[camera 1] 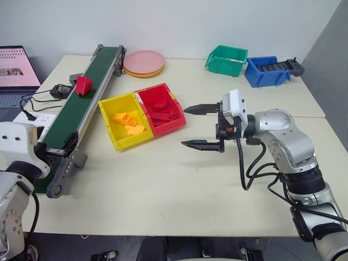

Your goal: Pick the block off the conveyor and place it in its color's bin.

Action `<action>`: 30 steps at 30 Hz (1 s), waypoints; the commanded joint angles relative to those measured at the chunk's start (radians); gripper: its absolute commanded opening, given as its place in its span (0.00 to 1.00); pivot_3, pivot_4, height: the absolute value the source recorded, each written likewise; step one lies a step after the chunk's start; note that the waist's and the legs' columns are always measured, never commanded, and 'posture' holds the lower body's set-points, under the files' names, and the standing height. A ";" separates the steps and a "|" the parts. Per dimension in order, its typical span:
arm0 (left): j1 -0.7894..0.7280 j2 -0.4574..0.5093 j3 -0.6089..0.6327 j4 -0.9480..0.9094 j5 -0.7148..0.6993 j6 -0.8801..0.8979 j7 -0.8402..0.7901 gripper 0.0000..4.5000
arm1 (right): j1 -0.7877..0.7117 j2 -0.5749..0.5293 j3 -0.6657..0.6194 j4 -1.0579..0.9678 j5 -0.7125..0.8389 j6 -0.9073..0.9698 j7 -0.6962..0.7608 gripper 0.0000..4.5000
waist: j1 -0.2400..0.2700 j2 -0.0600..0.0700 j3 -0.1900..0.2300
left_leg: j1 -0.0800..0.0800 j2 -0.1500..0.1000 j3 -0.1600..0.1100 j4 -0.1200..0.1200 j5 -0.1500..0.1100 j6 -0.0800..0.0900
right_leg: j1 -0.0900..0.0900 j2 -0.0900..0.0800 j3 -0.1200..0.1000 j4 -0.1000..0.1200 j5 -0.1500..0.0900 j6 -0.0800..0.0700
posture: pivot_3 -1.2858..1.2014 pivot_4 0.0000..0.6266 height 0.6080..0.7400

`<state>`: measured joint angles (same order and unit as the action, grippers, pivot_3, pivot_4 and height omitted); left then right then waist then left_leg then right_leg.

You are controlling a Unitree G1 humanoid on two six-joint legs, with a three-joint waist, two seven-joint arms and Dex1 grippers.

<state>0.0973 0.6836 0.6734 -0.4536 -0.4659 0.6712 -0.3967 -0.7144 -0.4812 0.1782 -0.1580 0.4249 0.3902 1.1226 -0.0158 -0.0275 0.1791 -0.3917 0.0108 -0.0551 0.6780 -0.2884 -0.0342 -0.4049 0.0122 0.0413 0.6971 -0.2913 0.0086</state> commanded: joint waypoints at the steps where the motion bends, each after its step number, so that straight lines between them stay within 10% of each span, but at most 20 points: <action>1: 0.036 0.038 0.055 -0.019 -0.016 0.046 -0.027 0.99 | -0.026 -0.016 -0.007 -0.037 0.048 0.018 0.054 1.00 | -0.004 0.000 0.000 | 0.000 0.000 0.000 0.000 0.000 0.000 | 0.000 0.000 0.000 0.000 0.000 0.000 | 0.52 0.24 1.00; 30: -0.037 0.158 0.095 0.217 -0.034 0.120 -0.111 0.99 | 0.007 -0.050 -0.005 -0.138 0.102 0.068 0.090 1.00 | -0.012 0.000 0.000 | 0.000 0.000 -0.001 -0.001 0.000 0.000 | -0.001 -0.001 -0.001 0.000 0.000 -0.001 | 0.52 0.24 1.00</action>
<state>0.0672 0.8161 0.7525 -0.2433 -0.5131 0.7982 -0.5128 -0.7102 -0.5232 0.1830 -0.2535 0.5115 0.4571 1.2172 -0.0282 -0.0271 0.1793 -0.3917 0.0107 -0.0558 0.6769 -0.2885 -0.0343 -0.4056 0.0112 0.0403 0.6967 -0.2916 0.0080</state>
